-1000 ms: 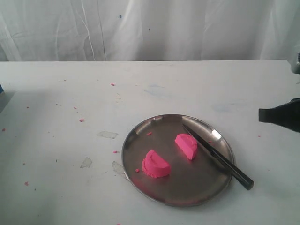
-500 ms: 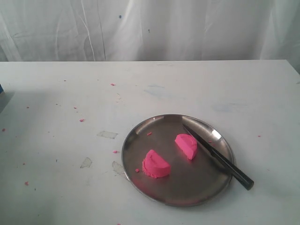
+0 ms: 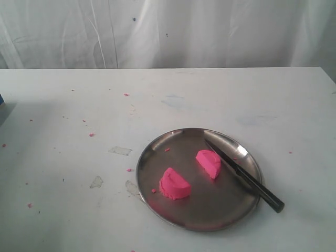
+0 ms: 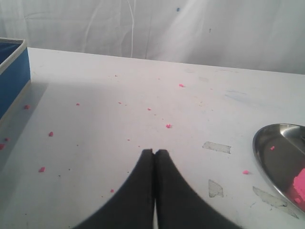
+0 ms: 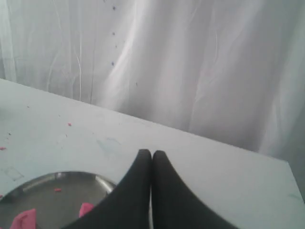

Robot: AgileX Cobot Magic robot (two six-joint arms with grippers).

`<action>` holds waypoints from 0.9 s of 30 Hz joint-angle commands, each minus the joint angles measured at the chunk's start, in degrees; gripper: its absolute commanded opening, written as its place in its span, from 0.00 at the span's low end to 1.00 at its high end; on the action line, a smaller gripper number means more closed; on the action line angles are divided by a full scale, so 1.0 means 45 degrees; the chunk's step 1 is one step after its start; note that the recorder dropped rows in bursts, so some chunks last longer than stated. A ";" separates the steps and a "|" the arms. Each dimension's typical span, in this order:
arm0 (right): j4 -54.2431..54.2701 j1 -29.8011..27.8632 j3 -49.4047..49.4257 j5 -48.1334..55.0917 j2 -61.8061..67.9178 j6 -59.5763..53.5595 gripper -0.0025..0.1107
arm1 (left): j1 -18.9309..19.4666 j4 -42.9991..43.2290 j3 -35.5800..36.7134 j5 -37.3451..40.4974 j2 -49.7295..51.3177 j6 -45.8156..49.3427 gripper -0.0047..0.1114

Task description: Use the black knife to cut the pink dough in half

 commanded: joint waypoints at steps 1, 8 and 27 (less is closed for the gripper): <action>0.0063 0.0209 0.0728 -0.1549 -0.1244 -0.0322 0.02 | -0.0075 -0.0287 0.0045 0.0020 -0.0055 -0.0058 0.04; -0.1159 -0.1531 0.3133 -0.1709 -0.2950 0.1757 0.02 | -0.0075 -0.0287 0.0045 0.0020 -0.0055 -0.0058 0.04; 0.0591 -0.5532 0.5406 -0.1019 -0.2950 0.2409 0.02 | -0.0075 -0.0287 0.0045 0.0110 -0.0078 -0.0058 0.04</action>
